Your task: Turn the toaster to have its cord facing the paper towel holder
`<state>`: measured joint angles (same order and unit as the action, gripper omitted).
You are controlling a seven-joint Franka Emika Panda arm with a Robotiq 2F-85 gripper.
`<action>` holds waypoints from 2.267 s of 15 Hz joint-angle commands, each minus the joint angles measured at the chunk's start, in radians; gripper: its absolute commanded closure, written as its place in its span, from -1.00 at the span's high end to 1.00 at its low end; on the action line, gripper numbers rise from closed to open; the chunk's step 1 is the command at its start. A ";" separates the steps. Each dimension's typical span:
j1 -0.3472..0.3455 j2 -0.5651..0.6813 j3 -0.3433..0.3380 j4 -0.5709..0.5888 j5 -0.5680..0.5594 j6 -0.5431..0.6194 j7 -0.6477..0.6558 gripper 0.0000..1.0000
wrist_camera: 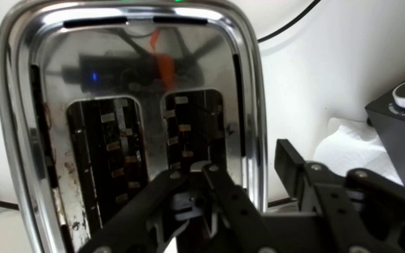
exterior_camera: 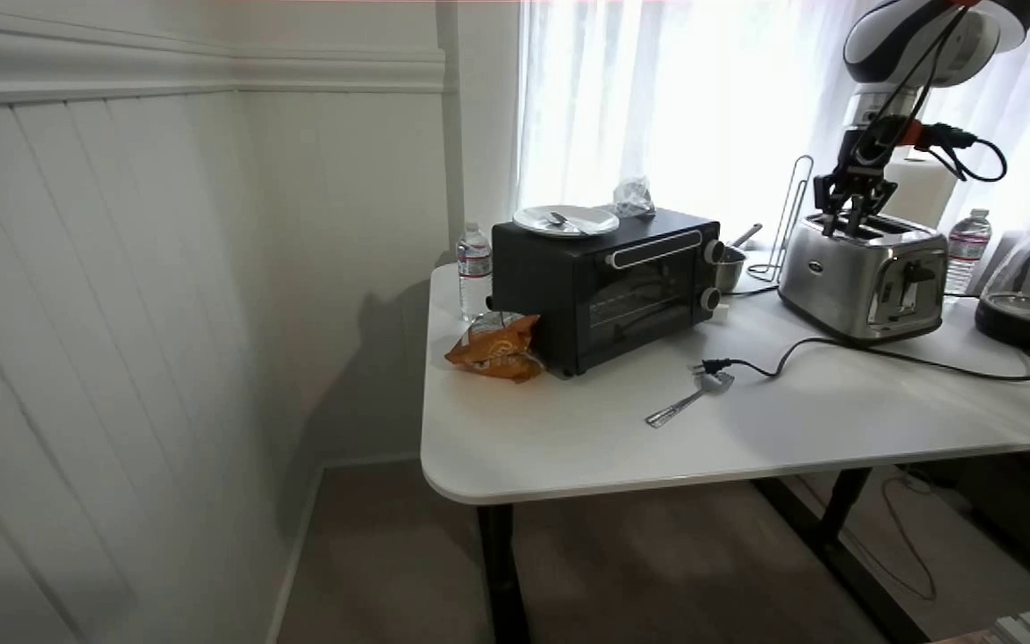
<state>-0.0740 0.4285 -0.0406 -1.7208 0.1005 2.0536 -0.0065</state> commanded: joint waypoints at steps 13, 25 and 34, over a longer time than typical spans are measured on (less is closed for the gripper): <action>0.063 -0.079 -0.055 -0.133 -0.198 0.246 0.194 0.47; 0.062 -0.236 -0.034 -0.156 -0.208 -0.086 0.179 1.00; 0.047 -0.403 -0.024 -0.278 -0.117 -0.095 0.063 1.00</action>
<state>-0.0122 0.0990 -0.0797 -1.9291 -0.0620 1.9613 0.1140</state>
